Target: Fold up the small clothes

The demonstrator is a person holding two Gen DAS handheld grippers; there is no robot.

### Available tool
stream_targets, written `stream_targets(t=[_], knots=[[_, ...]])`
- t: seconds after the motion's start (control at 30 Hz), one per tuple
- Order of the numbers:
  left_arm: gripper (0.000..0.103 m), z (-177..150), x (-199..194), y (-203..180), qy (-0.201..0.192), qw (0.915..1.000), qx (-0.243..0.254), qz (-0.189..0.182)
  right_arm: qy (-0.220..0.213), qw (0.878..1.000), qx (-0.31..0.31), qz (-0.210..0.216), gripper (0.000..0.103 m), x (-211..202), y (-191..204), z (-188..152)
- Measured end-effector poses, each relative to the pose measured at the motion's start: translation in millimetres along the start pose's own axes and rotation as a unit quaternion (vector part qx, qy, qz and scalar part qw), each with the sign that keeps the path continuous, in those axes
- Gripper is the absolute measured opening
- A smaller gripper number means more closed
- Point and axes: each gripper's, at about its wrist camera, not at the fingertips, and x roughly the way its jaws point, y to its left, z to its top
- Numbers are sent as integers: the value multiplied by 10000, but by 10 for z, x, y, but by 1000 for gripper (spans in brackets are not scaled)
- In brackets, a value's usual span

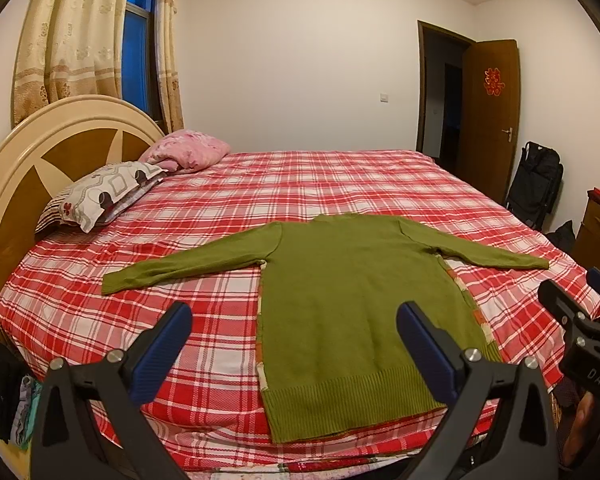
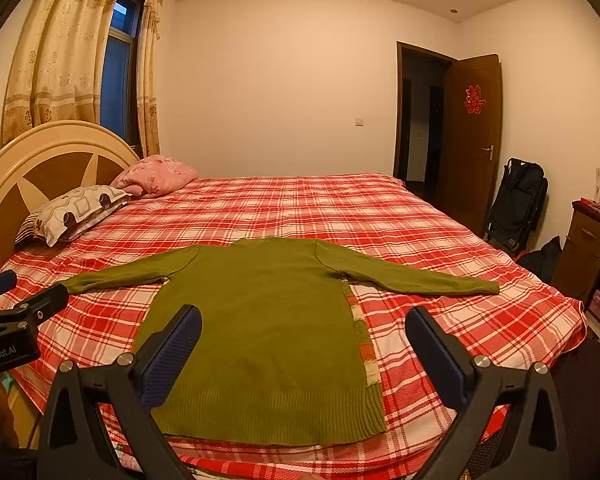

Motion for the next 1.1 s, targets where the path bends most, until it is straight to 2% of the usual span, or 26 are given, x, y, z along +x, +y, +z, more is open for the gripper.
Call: stream_targets(t=[1.1], knots=[[103, -29, 76, 10, 162, 9999, -32, -4, 53, 10000, -9, 10, 102, 12, 9, -9]])
